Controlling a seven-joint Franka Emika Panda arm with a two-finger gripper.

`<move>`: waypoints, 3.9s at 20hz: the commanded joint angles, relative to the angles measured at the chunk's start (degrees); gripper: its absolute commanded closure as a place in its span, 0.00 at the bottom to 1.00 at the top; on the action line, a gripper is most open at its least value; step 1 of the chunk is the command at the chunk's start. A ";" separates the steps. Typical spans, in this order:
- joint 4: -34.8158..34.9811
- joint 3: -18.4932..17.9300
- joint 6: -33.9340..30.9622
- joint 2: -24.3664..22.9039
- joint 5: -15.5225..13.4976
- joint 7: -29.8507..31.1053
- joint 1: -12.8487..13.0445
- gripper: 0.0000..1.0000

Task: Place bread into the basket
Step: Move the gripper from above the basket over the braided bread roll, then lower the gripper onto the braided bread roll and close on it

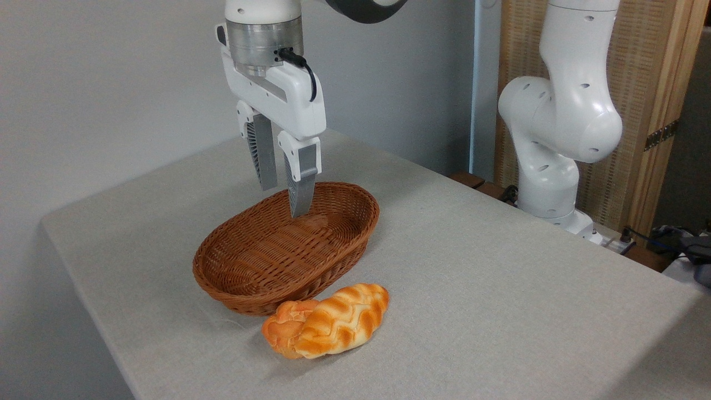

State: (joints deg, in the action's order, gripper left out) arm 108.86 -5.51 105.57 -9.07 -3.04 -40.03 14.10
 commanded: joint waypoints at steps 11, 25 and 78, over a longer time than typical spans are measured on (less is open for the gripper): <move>-0.93 0.24 -2.03 -0.24 0.23 -0.14 -0.47 0.00; 0.29 -4.32 -1.42 -1.03 0.31 -8.91 -0.56 0.00; 15.24 -12.24 20.56 7.40 2.60 -25.36 -1.27 0.40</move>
State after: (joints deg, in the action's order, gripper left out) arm 123.83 -17.36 125.23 -1.95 -0.01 -64.25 12.60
